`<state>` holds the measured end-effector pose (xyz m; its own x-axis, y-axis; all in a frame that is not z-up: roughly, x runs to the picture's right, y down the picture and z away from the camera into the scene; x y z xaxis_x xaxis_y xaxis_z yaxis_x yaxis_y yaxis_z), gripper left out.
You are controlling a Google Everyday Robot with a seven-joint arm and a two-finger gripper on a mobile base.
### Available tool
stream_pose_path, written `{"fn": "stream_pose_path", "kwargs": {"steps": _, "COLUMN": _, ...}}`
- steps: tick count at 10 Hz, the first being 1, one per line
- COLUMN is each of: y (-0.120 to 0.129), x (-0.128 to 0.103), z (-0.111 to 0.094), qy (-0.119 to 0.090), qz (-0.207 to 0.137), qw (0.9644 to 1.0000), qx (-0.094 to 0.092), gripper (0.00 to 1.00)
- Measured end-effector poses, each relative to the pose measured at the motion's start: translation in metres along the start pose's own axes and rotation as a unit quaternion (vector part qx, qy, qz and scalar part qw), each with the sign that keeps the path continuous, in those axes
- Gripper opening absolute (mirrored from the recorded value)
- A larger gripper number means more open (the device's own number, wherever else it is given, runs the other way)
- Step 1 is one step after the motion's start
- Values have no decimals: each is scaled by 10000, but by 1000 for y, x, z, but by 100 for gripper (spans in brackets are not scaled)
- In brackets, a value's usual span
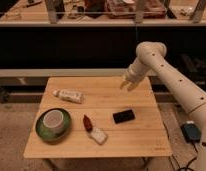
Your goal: Move the arm in a circular motion
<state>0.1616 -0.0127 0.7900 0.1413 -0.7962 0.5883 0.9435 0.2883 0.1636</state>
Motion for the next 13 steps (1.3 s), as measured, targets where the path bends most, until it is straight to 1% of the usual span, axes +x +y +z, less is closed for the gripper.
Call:
{"fn": "stream_pose_path", "kwargs": {"steps": 1, "y": 8, "x": 6, "z": -1, "qy": -23, "qz": 31, "qw": 10000, "qx": -40, "gripper": 43}}
{"fn": "stream_pose_path", "kwargs": {"steps": 2, "y": 9, "x": 9, "z": -2, "qy": -73, "qz": 32, "qw": 10000, "qx": -25, "gripper": 43}}
{"fn": "stream_pose_path", "kwargs": {"steps": 3, "y": 14, "x": 5, "z": -5, "qy": -104, "qz": 49, "qw": 9999, "qx": -34, "gripper": 43}}
{"fn": "stream_pose_path", "kwargs": {"steps": 4, "y": 16, "x": -1, "z": -6, "qy": -114, "qz": 69, "qw": 9999, "qx": -88, "gripper": 43}}
{"fn": "stream_pose_path", "kwargs": {"steps": 5, "y": 16, "x": -10, "z": -6, "qy": 3, "qz": 53, "qw": 9998, "qx": -204, "gripper": 43}}
{"fn": "stream_pose_path", "kwargs": {"steps": 6, "y": 16, "x": -19, "z": -4, "qy": 58, "qz": 42, "qw": 9997, "qx": -227, "gripper": 43}}
{"fn": "stream_pose_path", "kwargs": {"steps": 7, "y": 21, "x": -28, "z": -4, "qy": 59, "qz": 66, "qw": 9997, "qx": -213, "gripper": 43}}
{"fn": "stream_pose_path", "kwargs": {"steps": 8, "y": 19, "x": -30, "z": -6, "qy": 35, "qz": 60, "qw": 9998, "qx": -211, "gripper": 43}}
{"fn": "stream_pose_path", "kwargs": {"steps": 9, "y": 22, "x": -30, "z": -7, "qy": -30, "qz": 62, "qw": 9996, "qx": -285, "gripper": 43}}
{"fn": "stream_pose_path", "kwargs": {"steps": 10, "y": 21, "x": -29, "z": -10, "qy": -50, "qz": -87, "qw": 9995, "qx": -301, "gripper": 43}}
{"fn": "stream_pose_path", "kwargs": {"steps": 11, "y": 23, "x": -36, "z": -15, "qy": -57, "qz": -143, "qw": 9993, "qx": -346, "gripper": 43}}
{"fn": "stream_pose_path", "kwargs": {"steps": 12, "y": 20, "x": -44, "z": -19, "qy": -56, "qz": -182, "qw": 9991, "qx": -370, "gripper": 43}}
{"fn": "stream_pose_path", "kwargs": {"steps": 13, "y": 12, "x": -53, "z": -19, "qy": -143, "qz": -212, "qw": 9990, "qx": -355, "gripper": 43}}
